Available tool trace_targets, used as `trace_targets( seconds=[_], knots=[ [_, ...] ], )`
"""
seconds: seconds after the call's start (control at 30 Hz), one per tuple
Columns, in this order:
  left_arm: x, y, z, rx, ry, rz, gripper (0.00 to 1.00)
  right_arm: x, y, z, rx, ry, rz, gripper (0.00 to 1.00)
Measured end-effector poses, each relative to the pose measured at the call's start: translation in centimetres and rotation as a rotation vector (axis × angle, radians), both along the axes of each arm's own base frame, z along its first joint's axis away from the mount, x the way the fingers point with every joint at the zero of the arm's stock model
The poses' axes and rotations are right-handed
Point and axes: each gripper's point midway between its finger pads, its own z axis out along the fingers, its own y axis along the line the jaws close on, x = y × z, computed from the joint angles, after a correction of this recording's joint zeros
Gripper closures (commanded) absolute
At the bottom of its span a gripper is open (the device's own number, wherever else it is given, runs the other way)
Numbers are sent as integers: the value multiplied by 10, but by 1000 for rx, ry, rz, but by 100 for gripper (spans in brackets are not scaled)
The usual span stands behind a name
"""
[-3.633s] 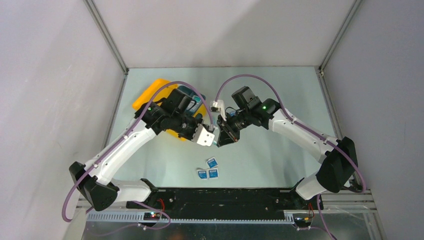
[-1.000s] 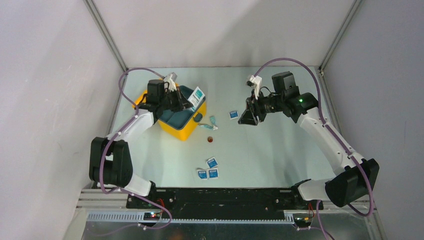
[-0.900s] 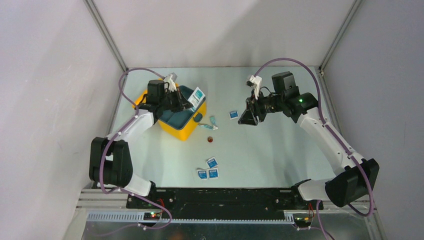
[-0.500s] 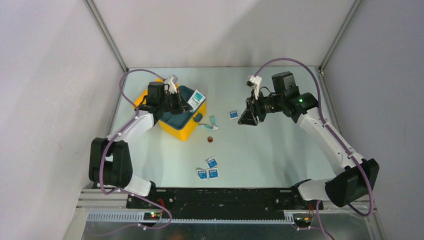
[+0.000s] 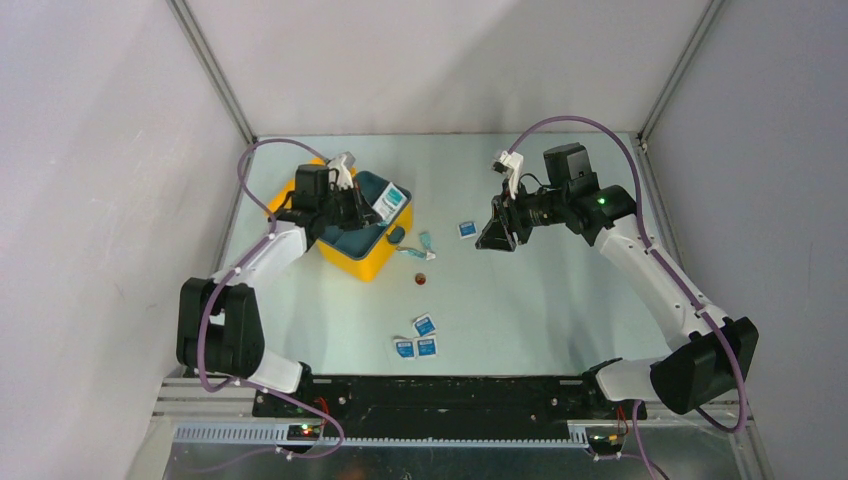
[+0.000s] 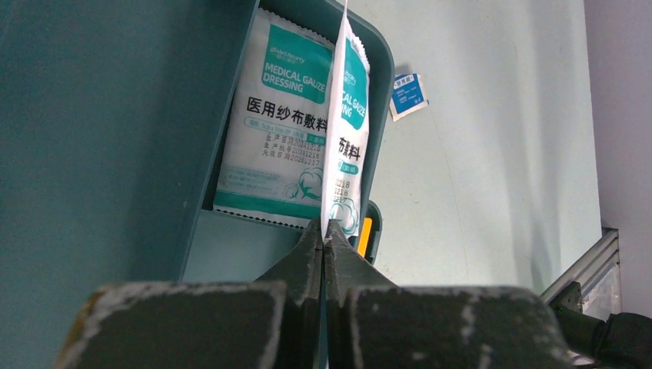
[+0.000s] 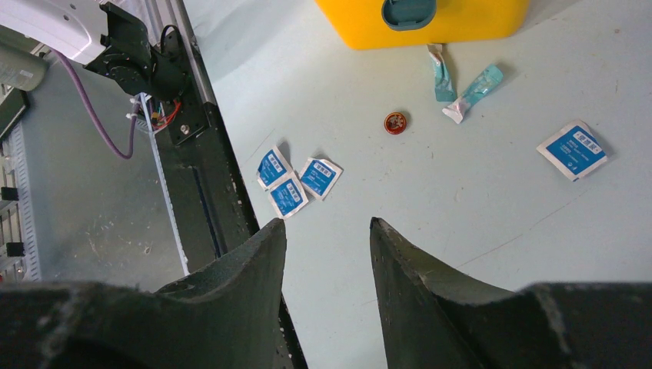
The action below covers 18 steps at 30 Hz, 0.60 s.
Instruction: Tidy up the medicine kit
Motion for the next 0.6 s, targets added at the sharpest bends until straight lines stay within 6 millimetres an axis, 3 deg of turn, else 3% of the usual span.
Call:
trace_targets(
  seconds=[0.17,0.6],
  knots=[
    [2,-1,5,9,-14,-21,89,0,0,0,0,0,0,51],
    [11,-5,4,41,-22,-57,88,0,-1,-3,-4,8,-2,51]
  ],
)
